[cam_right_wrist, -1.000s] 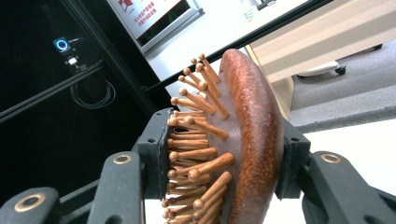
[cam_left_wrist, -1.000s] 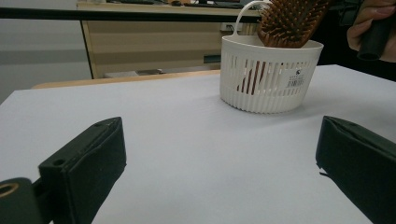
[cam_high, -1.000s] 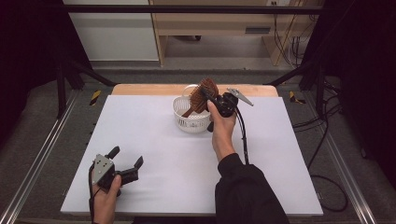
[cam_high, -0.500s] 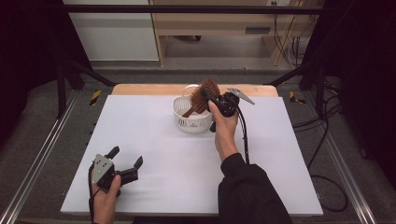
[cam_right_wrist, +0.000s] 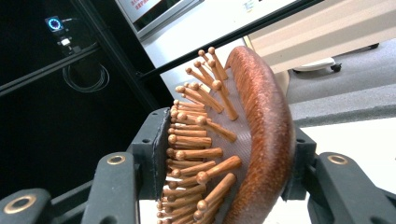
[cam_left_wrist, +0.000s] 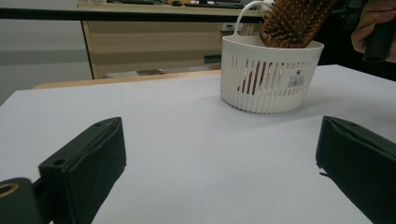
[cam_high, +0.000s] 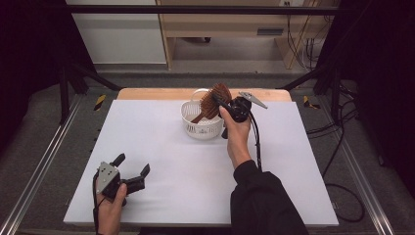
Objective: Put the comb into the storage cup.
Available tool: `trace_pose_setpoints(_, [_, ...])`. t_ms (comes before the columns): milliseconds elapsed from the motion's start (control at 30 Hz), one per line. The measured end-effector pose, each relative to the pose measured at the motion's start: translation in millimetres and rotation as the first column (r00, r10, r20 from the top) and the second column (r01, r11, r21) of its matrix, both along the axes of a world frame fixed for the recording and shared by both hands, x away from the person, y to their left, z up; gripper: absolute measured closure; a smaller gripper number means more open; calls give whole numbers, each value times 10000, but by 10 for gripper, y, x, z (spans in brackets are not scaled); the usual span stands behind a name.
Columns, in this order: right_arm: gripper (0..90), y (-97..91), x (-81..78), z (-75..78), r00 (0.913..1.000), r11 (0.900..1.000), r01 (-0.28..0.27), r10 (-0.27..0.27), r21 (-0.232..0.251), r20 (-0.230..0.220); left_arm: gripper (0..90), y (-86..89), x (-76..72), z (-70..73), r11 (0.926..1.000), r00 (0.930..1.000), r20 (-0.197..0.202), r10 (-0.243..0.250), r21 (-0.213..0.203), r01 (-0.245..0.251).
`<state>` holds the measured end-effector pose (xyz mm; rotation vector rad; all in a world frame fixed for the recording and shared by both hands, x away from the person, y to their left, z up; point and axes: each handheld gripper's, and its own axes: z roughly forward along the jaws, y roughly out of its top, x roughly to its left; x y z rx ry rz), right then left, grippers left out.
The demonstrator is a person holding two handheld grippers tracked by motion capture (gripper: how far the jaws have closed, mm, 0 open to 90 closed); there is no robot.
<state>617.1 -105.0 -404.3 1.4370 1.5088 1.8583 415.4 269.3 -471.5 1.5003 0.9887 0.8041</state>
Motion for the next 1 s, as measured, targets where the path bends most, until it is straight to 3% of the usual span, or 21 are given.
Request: trace_pose_setpoints(1000, [427, -102, 45, -63, 9993, 10000, -13, 11, -72, -377, 17, -7, 3, -5, 10000, 10000, -38, -35, 13, 35])
